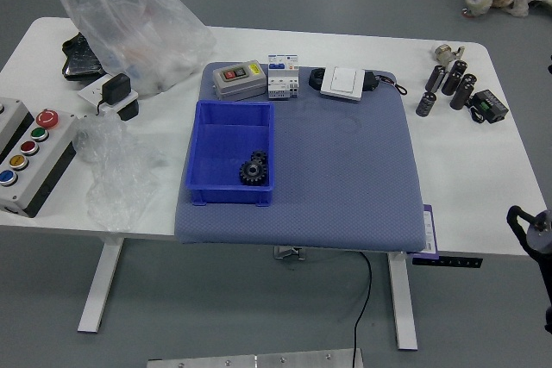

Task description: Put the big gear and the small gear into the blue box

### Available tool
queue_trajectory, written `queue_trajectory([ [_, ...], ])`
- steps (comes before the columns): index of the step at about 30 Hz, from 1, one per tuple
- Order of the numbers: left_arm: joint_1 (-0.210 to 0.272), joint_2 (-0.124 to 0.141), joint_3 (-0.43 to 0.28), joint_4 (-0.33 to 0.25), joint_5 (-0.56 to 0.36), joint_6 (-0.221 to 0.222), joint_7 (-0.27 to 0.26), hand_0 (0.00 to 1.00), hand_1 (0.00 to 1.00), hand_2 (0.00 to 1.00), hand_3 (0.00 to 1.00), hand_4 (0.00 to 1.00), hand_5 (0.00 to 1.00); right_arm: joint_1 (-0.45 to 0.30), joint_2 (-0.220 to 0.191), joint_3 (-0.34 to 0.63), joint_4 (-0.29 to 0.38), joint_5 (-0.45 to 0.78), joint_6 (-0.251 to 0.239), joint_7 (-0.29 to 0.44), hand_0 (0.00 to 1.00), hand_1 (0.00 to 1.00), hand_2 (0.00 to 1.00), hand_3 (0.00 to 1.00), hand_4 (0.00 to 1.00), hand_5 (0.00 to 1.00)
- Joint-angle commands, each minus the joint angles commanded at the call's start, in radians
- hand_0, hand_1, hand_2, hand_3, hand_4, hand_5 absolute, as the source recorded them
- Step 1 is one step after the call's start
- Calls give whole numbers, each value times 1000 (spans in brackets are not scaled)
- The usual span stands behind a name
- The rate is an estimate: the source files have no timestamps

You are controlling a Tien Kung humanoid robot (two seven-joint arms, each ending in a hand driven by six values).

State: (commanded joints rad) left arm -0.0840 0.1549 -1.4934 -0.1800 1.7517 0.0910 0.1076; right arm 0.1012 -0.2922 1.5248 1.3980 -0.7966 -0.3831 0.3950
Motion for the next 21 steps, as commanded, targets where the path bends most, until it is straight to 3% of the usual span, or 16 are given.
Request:
queue_trajectory([
  [7, -2, 5, 3, 0, -2, 1, 0, 624, 491, 510, 637, 661, 350, 5, 1, -5, 1, 3, 2, 1, 757, 695, 717, 666, 765, 477],
  [21, 10, -11, -26, 0, 3, -3, 1, 624, 494, 513, 637, 663, 349, 10, 3, -3, 11, -19, -5, -4, 758, 694, 717, 667, 767, 484],
])
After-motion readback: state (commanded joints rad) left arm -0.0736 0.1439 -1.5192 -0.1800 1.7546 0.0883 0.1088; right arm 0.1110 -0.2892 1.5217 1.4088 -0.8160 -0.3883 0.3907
